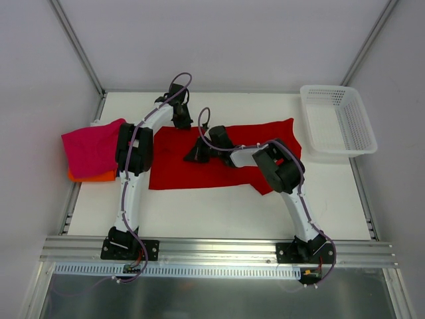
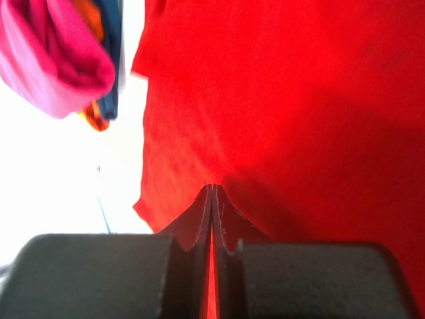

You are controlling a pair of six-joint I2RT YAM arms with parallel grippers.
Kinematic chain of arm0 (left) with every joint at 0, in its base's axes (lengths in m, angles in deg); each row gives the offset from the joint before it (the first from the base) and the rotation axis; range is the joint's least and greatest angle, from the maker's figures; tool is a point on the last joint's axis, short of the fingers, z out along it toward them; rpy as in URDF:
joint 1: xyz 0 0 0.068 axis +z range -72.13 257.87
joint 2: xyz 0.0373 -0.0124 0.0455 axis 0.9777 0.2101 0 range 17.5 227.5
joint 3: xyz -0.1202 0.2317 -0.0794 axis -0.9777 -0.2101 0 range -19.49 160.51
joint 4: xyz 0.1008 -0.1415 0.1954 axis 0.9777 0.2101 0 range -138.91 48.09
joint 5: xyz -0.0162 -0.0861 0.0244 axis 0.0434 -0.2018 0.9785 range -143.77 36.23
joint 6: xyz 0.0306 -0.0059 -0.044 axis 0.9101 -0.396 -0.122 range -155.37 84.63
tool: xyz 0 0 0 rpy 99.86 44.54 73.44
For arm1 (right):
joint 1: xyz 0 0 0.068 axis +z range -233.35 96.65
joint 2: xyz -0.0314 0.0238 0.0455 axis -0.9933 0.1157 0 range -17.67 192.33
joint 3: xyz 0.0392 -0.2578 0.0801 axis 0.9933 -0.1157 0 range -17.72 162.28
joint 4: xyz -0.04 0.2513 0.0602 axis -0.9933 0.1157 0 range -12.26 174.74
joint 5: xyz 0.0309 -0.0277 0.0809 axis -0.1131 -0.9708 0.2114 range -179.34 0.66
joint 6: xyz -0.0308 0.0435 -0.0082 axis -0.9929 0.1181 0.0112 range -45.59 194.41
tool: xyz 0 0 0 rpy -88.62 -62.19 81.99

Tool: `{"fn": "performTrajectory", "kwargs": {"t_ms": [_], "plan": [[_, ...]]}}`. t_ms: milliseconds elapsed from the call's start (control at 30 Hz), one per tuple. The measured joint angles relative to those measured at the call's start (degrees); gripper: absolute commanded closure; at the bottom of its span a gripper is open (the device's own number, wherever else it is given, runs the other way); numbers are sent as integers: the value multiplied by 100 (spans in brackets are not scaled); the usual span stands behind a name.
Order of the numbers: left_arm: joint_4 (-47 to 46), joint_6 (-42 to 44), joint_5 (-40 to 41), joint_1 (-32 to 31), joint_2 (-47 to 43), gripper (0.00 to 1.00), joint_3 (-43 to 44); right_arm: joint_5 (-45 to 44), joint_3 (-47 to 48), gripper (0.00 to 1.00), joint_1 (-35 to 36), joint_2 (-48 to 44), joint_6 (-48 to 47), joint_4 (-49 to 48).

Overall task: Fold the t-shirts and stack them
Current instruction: Fold the tshirt

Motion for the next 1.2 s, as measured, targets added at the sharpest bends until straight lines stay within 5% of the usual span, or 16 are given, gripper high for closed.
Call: {"fn": "performTrajectory", "kwargs": {"t_ms": [500,567,733,967,1200], "plan": [[46,9,417,-2,-341,100,-444,35,-540,100,-57,-1093,-402,229],[66,33,734,-7,-629,73,-769,-149,-546,99,-238,-1672,-903,872],[52,109,1342,-70,-1716,38,-1502,-984,-474,96,-636,-3049,-2094,2409],[-238,138,1803,-249,-3296,39,-2203,-1576,-474,96,-1272,-3582,-2835,3399],[-258,33,1766,-264,-3226,58,-3053,-1576,-249,98,-1742,-2542,-2975,3866]]}}
